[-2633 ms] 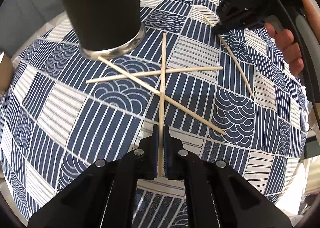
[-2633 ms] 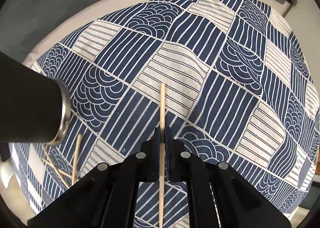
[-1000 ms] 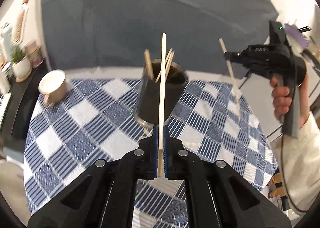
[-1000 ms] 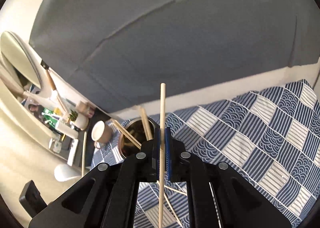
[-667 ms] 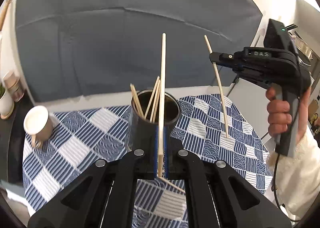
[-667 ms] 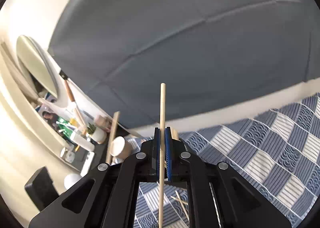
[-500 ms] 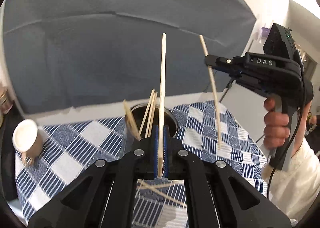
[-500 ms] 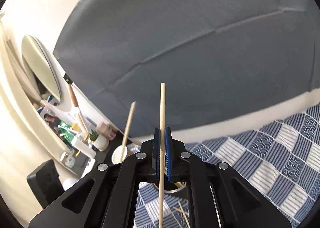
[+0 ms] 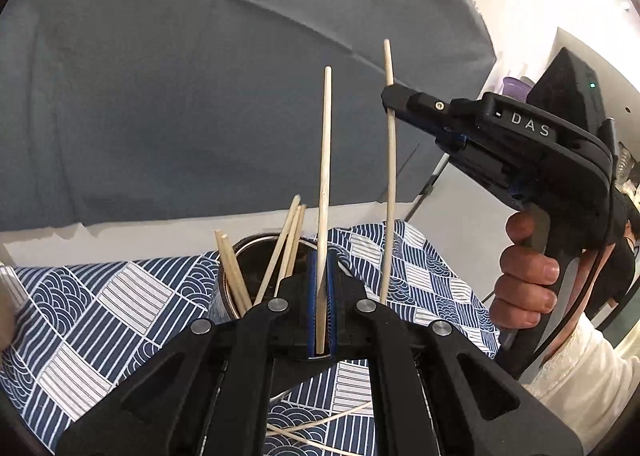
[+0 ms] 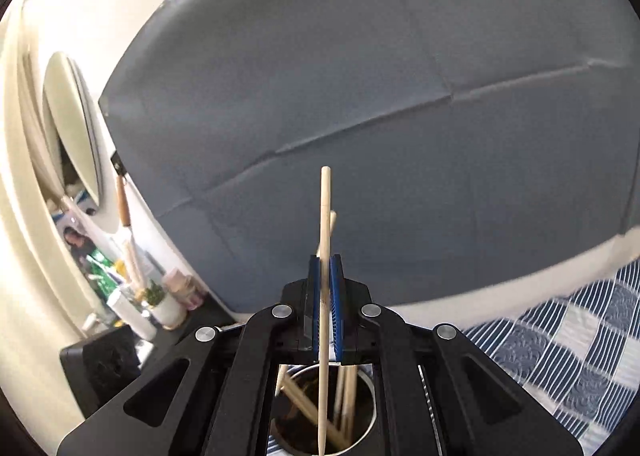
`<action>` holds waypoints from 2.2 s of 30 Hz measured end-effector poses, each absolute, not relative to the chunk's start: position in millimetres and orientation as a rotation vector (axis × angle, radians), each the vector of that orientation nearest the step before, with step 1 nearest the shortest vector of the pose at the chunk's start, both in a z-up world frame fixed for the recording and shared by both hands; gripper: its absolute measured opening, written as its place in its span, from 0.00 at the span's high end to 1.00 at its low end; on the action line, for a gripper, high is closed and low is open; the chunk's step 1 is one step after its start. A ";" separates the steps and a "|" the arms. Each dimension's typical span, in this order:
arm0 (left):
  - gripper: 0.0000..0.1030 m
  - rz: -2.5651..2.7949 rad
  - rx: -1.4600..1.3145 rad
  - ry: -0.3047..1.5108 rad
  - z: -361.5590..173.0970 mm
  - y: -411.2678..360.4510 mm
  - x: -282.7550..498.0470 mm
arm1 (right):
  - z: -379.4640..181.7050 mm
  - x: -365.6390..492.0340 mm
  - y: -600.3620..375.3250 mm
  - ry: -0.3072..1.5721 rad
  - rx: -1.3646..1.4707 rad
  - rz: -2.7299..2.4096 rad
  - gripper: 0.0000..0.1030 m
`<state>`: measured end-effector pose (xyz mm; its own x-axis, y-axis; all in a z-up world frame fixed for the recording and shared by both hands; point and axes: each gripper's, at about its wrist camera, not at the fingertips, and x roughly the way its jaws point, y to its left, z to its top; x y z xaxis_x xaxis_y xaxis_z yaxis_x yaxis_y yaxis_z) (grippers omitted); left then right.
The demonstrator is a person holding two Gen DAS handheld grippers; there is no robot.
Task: Organize utensils
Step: 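Raise the left gripper's stick above the holder while the right gripper raises its stick, then open both grippers to release the sticks into the black holder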
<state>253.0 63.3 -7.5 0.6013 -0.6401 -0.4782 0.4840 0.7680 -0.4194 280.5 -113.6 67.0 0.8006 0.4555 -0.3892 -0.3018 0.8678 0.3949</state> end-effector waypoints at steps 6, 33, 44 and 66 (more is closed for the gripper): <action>0.95 -0.665 -0.219 0.664 -21.4 53.1 252.6 | 39.5 290.5 -102.0 0.513 0.262 0.396 0.95; 0.95 -0.528 -0.197 0.745 -13.5 85.7 190.4 | 12.6 267.9 -92.3 0.592 0.131 0.388 0.95; 0.95 -0.405 -0.149 0.938 20.7 97.6 151.6 | 14.3 263.2 -82.8 0.618 0.038 0.374 0.95; 0.28 -0.360 -0.077 0.948 50.2 62.7 212.4 | 37.4 243.6 -133.5 0.603 0.097 0.328 0.20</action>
<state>212.4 62.7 50.2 0.5289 -0.3351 -0.7797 0.2678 0.9377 -0.2213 243.6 -133.5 37.4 0.7736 0.3301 -0.5410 -0.2739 0.9439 0.1844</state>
